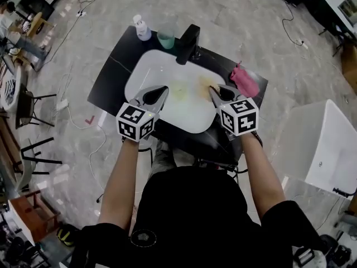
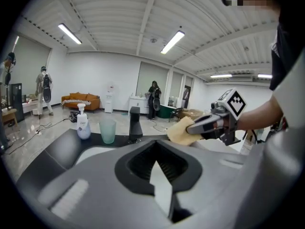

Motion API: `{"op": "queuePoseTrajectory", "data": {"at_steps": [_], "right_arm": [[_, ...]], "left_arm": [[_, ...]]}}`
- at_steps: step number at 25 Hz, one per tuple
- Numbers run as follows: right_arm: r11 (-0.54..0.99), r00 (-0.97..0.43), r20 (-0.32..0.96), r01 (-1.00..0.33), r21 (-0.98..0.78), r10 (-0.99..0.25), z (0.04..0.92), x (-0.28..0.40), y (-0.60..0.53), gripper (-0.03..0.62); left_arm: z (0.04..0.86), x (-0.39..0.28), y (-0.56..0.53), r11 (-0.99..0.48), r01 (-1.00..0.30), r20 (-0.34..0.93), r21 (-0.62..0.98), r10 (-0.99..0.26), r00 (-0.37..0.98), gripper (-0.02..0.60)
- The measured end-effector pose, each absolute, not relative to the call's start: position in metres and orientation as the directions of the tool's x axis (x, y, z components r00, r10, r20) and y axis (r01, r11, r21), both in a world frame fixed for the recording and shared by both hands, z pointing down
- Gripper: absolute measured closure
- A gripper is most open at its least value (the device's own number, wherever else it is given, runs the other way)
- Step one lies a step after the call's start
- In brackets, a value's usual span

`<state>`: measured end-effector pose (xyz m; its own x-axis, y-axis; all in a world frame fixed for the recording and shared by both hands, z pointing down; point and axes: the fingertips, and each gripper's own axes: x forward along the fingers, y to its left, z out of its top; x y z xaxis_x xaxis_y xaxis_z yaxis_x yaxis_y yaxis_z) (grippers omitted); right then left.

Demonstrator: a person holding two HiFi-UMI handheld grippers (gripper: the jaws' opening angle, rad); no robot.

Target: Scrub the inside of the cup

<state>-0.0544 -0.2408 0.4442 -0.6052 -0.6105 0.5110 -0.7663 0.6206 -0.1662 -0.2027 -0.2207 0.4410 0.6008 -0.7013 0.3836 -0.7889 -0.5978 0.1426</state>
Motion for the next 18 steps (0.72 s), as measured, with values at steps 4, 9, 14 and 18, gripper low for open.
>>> {"op": "queuePoseTrajectory", "data": {"at_steps": [4, 9, 14, 18], "right_arm": [[0.575, -0.555, 0.530, -0.805, -0.147, -0.642, 0.447, -0.068, -0.258, 0.551], [0.499, -0.480, 0.545, -0.857, -0.127, -0.687, 0.444, -0.083, -0.273, 0.551], [0.426, -0.428, 0.549, -0.894, -0.140, -0.718, 0.442, -0.097, -0.278, 0.551], [0.369, -0.374, 0.560, -0.921, -0.128, -0.739, 0.443, -0.102, -0.277, 0.551]], "left_arm": [[0.447, -0.220, -0.251, -0.648, -0.746, 0.395, 0.153, -0.652, 0.647, 0.581], [0.452, -0.234, -0.283, -0.722, -0.671, 0.402, 0.165, -0.573, 0.715, 0.581], [0.458, -0.244, -0.299, -0.780, -0.598, 0.401, 0.185, -0.495, 0.771, 0.581], [0.464, -0.248, -0.301, -0.809, -0.547, 0.396, 0.213, -0.441, 0.806, 0.581]]}}
